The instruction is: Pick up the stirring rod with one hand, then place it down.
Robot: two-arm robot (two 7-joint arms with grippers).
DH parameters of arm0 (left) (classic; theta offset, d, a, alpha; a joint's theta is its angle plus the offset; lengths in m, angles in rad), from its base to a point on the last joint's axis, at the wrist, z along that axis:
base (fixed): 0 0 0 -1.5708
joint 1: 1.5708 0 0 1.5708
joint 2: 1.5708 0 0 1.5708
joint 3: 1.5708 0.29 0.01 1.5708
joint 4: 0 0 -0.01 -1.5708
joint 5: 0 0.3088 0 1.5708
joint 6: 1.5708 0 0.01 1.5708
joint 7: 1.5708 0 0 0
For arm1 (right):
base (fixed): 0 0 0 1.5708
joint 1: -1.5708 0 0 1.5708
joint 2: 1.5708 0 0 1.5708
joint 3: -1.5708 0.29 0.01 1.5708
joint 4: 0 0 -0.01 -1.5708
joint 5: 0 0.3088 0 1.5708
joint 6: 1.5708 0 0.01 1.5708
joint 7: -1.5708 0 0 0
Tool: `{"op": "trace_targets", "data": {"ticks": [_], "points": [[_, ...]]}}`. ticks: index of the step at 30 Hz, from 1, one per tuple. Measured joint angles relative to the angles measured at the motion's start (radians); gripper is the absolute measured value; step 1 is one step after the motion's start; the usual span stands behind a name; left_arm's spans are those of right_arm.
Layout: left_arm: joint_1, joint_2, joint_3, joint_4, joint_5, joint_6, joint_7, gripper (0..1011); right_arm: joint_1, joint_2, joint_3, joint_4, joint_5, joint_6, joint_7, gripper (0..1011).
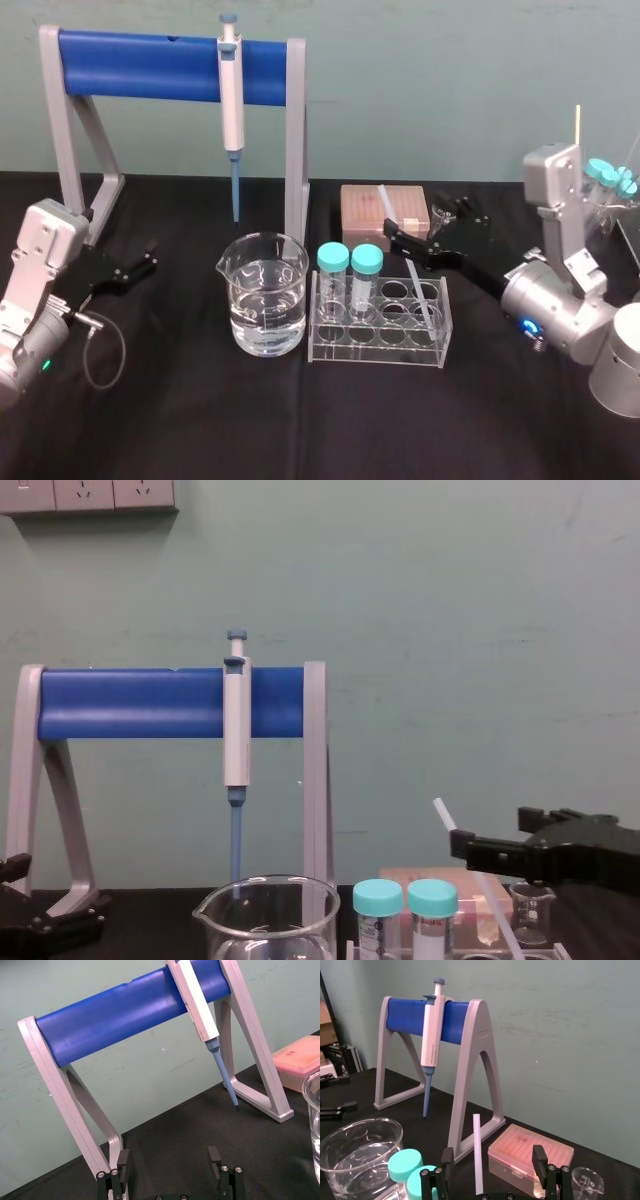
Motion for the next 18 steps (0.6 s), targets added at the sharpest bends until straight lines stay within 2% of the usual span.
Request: {"op": "trace_targets", "data": {"ticks": [10, 18], "points": [[0.0, 0.0, 0.0, 0.0, 0.0, 0.0, 0.0, 1000, 0.043, -0.054, -0.007, 0.061, -0.029, 0.026, 0.011, 1003], [0.0, 0.0, 0.0, 0.0, 0.0, 0.0, 0.0, 1000, 0.061, -0.084, 0.0, 0.096, -0.052, 0.038, 0.011, 1003]]}}
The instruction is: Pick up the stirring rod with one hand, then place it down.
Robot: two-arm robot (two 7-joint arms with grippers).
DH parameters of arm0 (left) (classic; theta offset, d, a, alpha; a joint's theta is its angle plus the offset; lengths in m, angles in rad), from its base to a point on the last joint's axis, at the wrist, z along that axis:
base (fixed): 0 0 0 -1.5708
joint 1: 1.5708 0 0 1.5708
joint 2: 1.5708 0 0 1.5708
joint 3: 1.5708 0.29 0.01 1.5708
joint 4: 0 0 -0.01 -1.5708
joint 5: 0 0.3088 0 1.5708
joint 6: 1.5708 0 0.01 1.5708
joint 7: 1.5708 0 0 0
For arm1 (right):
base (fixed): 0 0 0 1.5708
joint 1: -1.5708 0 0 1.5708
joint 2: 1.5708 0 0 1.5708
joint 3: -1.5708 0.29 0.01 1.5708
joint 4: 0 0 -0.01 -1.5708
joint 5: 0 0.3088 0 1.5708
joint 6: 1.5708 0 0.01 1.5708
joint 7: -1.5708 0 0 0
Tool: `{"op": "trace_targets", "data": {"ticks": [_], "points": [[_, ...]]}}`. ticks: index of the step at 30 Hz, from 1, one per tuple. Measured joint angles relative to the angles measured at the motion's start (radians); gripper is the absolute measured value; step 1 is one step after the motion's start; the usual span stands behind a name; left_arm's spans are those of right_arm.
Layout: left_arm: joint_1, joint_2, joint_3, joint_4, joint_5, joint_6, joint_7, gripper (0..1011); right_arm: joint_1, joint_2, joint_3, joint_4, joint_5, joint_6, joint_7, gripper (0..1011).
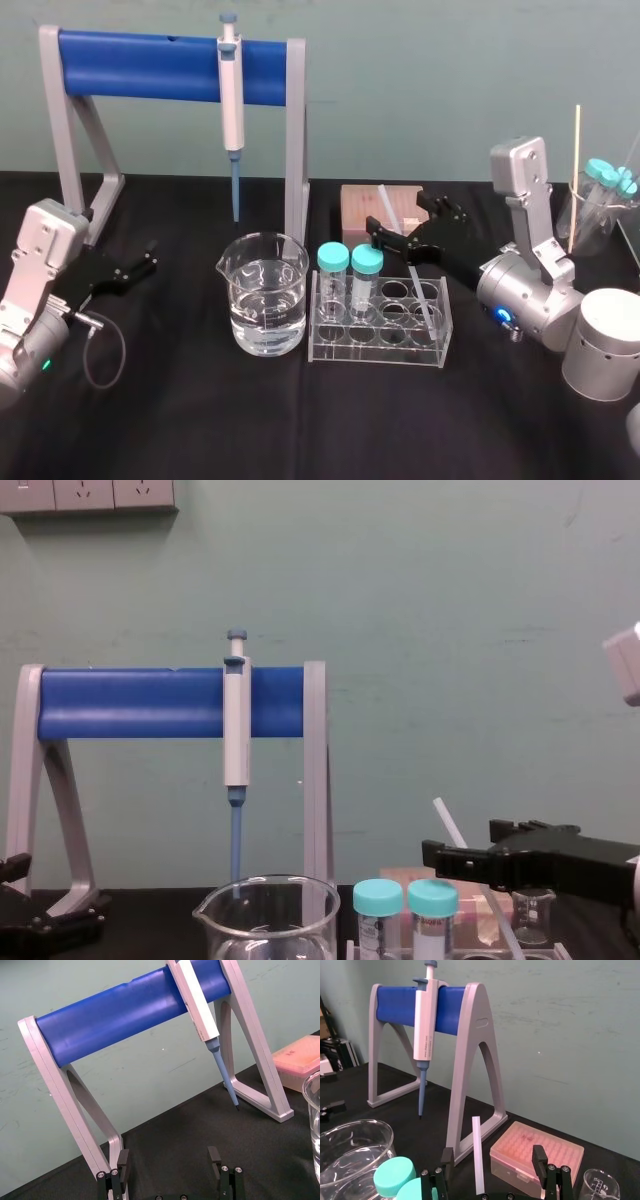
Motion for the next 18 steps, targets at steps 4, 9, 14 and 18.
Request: {"op": "trace_targets", "data": {"ticks": [4, 9, 14, 18], "points": [[0.0, 0.0, 0.0, 0.0, 0.0, 0.0, 0.0, 1000, 0.002, -0.006, 0.002, 0.005, -0.008, 0.003, -0.002, 1003], [0.0, 0.0, 0.0, 0.0, 0.0, 0.0, 0.0, 1000, 0.002, -0.005, 0.002, 0.005, -0.007, 0.003, -0.002, 1003], [0.0, 0.0, 0.0, 0.0, 0.0, 0.0, 0.0, 1000, 0.002, -0.004, 0.002, 0.004, -0.007, 0.002, -0.002, 995], [0.0, 0.0, 0.0, 0.0, 0.0, 0.0, 0.0, 1000, 0.002, -0.003, 0.002, 0.003, -0.006, 0.002, -0.002, 933]]}}
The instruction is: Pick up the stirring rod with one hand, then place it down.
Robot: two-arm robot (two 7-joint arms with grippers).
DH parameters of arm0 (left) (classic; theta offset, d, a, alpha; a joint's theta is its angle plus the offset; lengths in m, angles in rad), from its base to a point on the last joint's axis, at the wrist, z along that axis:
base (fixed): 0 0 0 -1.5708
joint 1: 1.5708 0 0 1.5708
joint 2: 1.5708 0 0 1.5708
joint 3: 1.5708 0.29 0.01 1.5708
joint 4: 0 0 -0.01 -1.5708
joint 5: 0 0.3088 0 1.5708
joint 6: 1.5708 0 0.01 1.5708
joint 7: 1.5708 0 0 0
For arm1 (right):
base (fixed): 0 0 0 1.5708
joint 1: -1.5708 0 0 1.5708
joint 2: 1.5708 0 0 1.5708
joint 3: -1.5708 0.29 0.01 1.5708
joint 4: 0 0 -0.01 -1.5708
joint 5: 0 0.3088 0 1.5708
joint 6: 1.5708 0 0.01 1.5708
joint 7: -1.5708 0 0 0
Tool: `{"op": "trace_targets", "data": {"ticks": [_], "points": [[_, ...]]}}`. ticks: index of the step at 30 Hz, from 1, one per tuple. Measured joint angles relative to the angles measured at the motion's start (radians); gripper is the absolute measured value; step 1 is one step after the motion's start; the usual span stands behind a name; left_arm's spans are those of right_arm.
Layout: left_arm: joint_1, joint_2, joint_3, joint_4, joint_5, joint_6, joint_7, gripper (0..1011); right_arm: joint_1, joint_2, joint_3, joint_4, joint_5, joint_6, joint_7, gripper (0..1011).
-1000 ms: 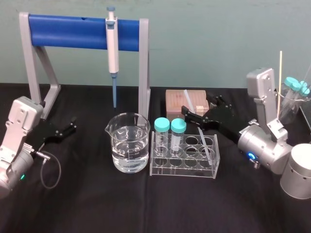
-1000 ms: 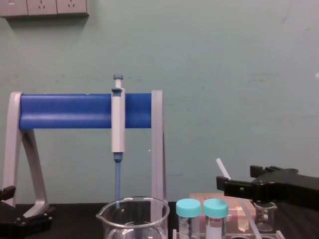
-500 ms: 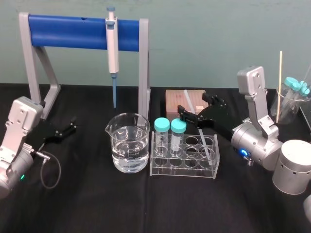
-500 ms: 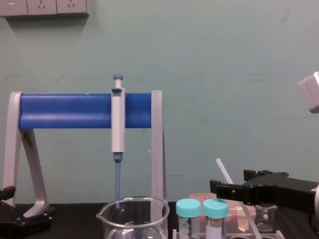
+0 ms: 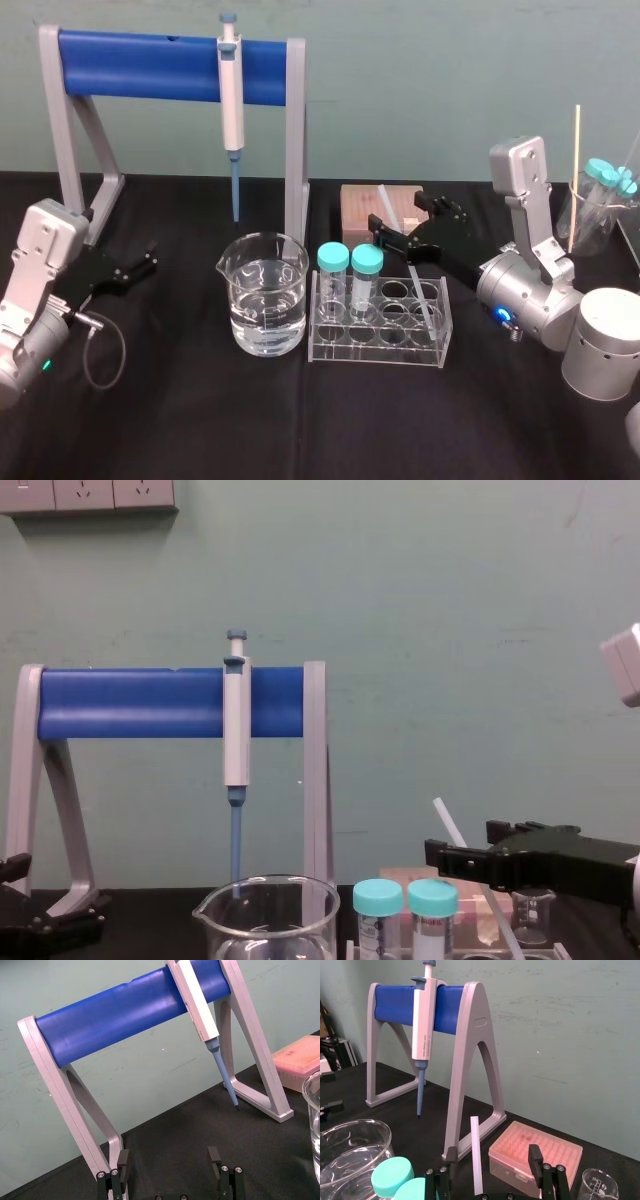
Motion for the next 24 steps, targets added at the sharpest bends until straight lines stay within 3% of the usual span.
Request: {"op": "trace_targets", "data": {"ticks": [11, 12, 19, 24], "points": [[0.0, 0.0, 0.0, 0.0, 0.0, 0.0, 0.0, 1000, -0.001, 0.001, 0.0, -0.001, 0.002, -0.001, -0.001, 625], [0.0, 0.0, 0.0, 0.0, 0.0, 0.0, 0.0, 1000, -0.001, 0.001, 0.0, -0.001, 0.002, -0.001, -0.001, 554], [0.0, 0.0, 0.0, 0.0, 0.0, 0.0, 0.0, 1000, -0.001, 0.001, 0.0, -0.001, 0.002, -0.002, -0.001, 367], [0.0, 0.0, 0.0, 0.0, 0.0, 0.0, 0.0, 1000, -0.001, 0.001, 0.0, -0.001, 0.003, -0.002, -0.001, 170]]}}
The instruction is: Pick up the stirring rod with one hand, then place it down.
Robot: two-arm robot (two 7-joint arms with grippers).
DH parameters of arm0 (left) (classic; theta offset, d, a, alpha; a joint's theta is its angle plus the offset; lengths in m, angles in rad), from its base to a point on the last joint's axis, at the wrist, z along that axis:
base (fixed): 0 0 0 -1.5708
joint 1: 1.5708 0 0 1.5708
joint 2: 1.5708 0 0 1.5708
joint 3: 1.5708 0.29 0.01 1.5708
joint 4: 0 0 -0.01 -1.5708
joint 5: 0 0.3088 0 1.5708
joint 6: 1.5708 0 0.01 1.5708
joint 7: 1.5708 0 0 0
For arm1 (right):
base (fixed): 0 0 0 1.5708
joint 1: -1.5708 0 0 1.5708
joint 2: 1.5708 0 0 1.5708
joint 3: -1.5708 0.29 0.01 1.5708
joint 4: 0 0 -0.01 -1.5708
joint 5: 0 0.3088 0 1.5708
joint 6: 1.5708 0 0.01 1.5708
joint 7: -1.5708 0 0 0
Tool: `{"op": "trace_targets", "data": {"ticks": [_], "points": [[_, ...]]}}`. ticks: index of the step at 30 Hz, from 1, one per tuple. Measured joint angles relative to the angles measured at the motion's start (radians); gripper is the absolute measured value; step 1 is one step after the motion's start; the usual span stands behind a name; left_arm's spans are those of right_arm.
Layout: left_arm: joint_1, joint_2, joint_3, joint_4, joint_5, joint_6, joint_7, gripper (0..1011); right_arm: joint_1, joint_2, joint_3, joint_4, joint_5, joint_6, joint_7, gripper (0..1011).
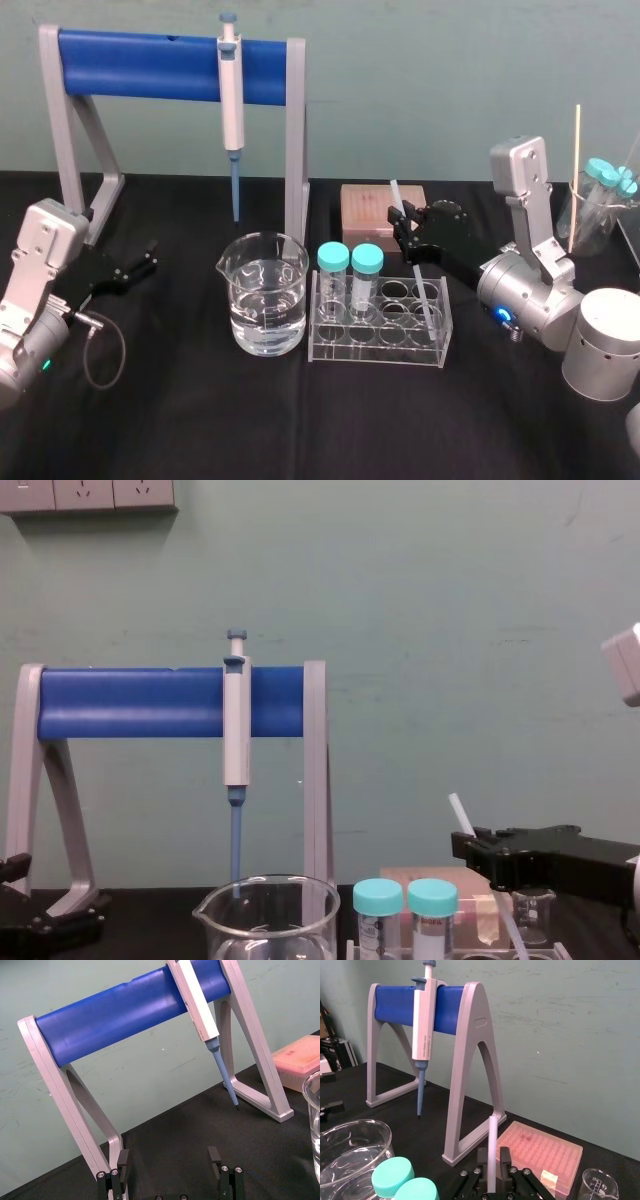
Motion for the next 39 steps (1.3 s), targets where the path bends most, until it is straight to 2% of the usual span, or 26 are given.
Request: {"op": "trace_targets", "data": {"ticks": [5, 17, 18, 19, 21, 22, 26, 35, 39], "points": [[0.0, 0.0, 0.0, 0.0, 0.0, 0.0, 0.0, 1000, 0.0, 0.0, 0.0, 0.0, 0.0, 0.0, 0.0, 72], [0.0, 0.0, 0.0, 0.0, 0.0, 0.0, 0.0, 1000, -0.002, -0.001, 0.002, 0.0, -0.001, -0.006, 0.0, 72], [0.0, 0.0, 0.0, 0.0, 0.0, 0.0, 0.0, 1000, -0.017, -0.007, 0.016, -0.001, -0.003, -0.047, 0.001, 72], [0.0, 0.0, 0.0, 0.0, 0.0, 0.0, 0.0, 1000, -0.017, -0.007, 0.016, -0.001, -0.003, -0.047, 0.001, 72], [0.0, 0.0, 0.0, 0.0, 0.0, 0.0, 0.0, 1000, -0.037, -0.015, 0.035, -0.007, -0.005, -0.11, 0.006, 72], [0.0, 0.0, 0.0, 0.0, 0.0, 0.0, 0.0, 1000, -0.037, -0.015, 0.035, -0.007, -0.005, -0.11, 0.006, 72], [0.0, 0.0, 0.0, 0.0, 0.0, 0.0, 0.0, 1000, -0.066, -0.027, 0.061, -0.015, 0.0, -0.184, 0.025, 72], [0.0, 0.0, 0.0, 0.0, 0.0, 0.0, 0.0, 1000, -0.11, -0.049, 0.112, -0.033, 0.041, -0.265, 0.078, 72], [0.0, 0.0, 0.0, 0.0, 0.0, 0.0, 0.0, 1000, -0.118, -0.057, 0.127, -0.041, 0.043, -0.29, 0.089, 72]]}}
